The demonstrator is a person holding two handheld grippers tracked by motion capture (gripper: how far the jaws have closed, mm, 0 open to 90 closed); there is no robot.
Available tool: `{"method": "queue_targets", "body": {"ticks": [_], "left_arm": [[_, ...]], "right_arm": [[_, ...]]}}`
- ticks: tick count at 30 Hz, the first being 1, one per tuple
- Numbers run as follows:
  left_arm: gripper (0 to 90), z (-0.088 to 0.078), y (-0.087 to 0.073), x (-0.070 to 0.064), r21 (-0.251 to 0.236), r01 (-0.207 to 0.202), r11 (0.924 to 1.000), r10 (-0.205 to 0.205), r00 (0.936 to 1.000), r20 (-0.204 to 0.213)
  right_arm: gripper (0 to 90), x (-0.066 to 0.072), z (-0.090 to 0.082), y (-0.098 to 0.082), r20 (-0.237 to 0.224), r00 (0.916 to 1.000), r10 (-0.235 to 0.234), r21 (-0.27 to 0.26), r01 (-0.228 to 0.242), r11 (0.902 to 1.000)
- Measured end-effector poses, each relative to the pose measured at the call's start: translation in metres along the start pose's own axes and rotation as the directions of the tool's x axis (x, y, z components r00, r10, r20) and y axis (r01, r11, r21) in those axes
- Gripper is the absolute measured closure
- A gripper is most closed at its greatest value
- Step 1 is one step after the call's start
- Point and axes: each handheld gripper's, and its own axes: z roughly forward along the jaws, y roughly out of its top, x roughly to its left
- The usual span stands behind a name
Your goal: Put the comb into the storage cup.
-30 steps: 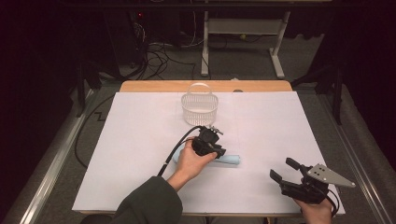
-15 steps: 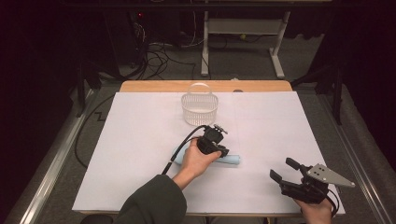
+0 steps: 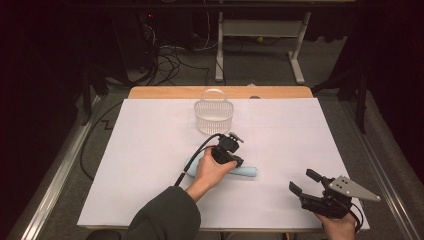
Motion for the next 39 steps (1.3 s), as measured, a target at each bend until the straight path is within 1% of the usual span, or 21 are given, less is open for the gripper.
{"method": "queue_targets", "body": {"ticks": [6, 11, 14, 18, 26, 33, 37, 39], "left_arm": [[83.5, 0.001, -0.002, -0.003, 0.026, -0.013, 0.9996, 0.013, 0.9999, -0.004], [83.6, 0.001, -0.005, -0.008, 0.048, -0.043, 0.9979, 0.044, 0.9990, -0.008], [83.7, -0.001, -0.009, -0.010, 0.060, -0.062, 0.9962, 0.062, 0.9981, -0.001], [83.8, -0.003, -0.015, -0.013, 0.070, -0.072, 0.9950, 0.072, 0.9974, 0.007], [83.8, -0.008, -0.028, -0.018, 0.074, -0.096, 0.9926, 0.094, 0.9953, 0.022], [83.7, -0.016, -0.041, -0.022, 0.083, -0.127, 0.9883, 0.126, 0.9918, 0.022], [83.8, -0.020, -0.048, -0.022, 0.082, -0.136, 0.9873, 0.134, 0.9905, 0.029], [83.8, -0.023, -0.050, -0.022, 0.082, -0.137, 0.9871, 0.135, 0.9905, 0.026]], "right_arm": [[22.9, 0.000, 0.000, 0.000, 0.002, 1.0000, 0.000, -0.001, 0.000, 1.0000], [22.8, 0.000, 0.000, 0.000, 0.002, 1.0000, 0.000, 0.000, 0.000, 1.0000], [22.9, 0.000, 0.000, 0.000, 0.002, 1.0000, 0.001, 0.000, -0.001, 1.0000], [22.9, 0.000, 0.000, 0.000, 0.003, 1.0000, 0.001, 0.000, -0.001, 1.0000], [22.9, 0.000, 0.000, 0.000, 0.003, 1.0000, 0.000, 0.000, 0.000, 1.0000], [22.9, 0.000, 0.000, 0.000, 0.002, 1.0000, -0.001, -0.001, 0.001, 1.0000], [23.2, 0.000, 0.000, 0.000, 0.003, 1.0000, -0.002, -0.001, 0.002, 1.0000], [23.2, 0.000, 0.000, 0.000, 0.003, 1.0000, -0.003, -0.001, 0.003, 1.0000]]}}
